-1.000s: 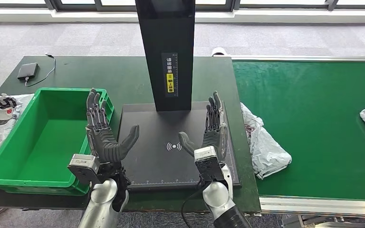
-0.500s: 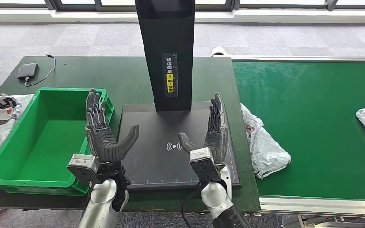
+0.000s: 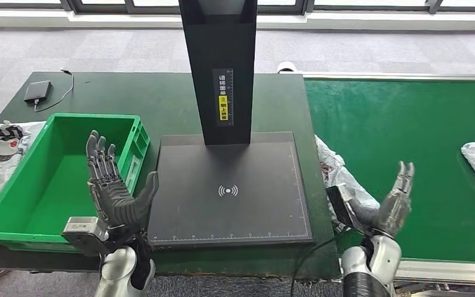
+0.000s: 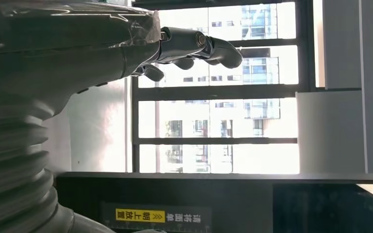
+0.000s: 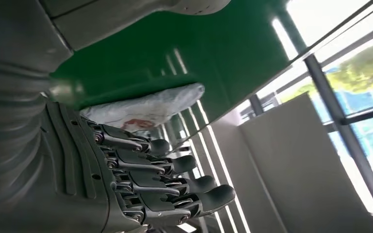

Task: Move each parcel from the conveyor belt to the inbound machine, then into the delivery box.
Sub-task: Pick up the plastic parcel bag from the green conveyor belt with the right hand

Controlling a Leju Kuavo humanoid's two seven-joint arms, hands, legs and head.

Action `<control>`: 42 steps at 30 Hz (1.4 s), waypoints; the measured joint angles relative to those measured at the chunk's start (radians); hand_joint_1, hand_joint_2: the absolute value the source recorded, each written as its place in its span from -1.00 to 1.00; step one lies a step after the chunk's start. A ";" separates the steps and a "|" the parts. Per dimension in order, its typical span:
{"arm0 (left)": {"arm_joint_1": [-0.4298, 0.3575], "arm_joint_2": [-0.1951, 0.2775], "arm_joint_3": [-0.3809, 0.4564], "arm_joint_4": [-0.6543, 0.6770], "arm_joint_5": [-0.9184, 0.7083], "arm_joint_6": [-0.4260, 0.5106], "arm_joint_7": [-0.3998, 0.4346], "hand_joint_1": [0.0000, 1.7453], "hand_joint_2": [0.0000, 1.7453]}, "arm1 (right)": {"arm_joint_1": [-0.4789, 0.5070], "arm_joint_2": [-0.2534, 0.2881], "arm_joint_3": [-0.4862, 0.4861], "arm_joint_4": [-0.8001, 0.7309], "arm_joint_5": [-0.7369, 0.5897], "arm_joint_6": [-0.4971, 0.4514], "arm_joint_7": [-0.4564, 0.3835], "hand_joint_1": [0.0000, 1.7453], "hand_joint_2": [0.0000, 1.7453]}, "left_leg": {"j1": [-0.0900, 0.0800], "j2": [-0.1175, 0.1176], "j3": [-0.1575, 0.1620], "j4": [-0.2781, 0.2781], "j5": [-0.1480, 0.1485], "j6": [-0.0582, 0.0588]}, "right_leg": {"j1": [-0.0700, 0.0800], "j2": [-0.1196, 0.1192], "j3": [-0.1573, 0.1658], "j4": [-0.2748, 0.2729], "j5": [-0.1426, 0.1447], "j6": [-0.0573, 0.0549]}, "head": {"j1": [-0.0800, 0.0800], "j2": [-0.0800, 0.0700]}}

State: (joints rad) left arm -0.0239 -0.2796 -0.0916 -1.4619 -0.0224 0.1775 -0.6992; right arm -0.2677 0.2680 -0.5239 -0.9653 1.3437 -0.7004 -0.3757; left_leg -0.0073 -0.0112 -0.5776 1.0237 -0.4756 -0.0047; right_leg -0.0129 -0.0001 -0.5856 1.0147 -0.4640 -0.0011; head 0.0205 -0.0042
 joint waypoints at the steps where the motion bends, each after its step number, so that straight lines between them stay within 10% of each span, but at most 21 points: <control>1: 0.006 0.000 0.005 -0.007 0.000 -0.001 0.000 -1.00 1.00 | -0.006 -0.003 -0.049 0.006 0.010 0.000 -0.006 -1.00 1.00 | 0.000 0.001 0.000 0.000 0.000 0.000 | 0.000 0.001 0.000 0.000 0.000 0.000 | 0.000 0.000; 12: 0.023 0.000 0.027 -0.039 0.001 -0.003 0.000 -1.00 1.00 | -0.037 -0.003 -0.247 0.041 0.052 0.000 -0.011 -1.00 1.00 | 0.002 0.002 0.001 0.000 0.000 -0.001 | 0.002 0.002 0.000 0.000 0.000 0.000 | 0.000 0.000; 32: 0.025 -0.002 0.034 -0.046 -0.004 -0.005 0.000 -1.00 1.00 | -0.096 -0.016 -0.276 0.196 0.062 0.000 0.064 -1.00 1.00 | 0.002 0.003 0.001 0.000 0.000 -0.001 | 0.002 0.002 0.000 0.000 0.000 0.000 | 0.000 0.000; 42: 0.024 -0.002 0.045 -0.036 -0.010 -0.039 0.000 -1.00 1.00 | -0.227 -0.066 -0.276 0.315 -0.035 0.000 -0.037 -1.00 1.00 | 0.001 0.004 0.001 0.000 0.001 0.000 | 0.001 0.003 0.000 0.000 0.001 0.000 | 0.000 0.000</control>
State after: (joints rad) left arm -0.0001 -0.2814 -0.0470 -1.4979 -0.0319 0.1387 -0.6992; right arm -0.4949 0.2024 -0.8003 -0.6507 1.3091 -0.7004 -0.4129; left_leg -0.0062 -0.0073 -0.5761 1.0237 -0.4749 -0.0047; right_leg -0.0117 0.0031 -0.5857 1.0150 -0.4633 -0.0010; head 0.0202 -0.0043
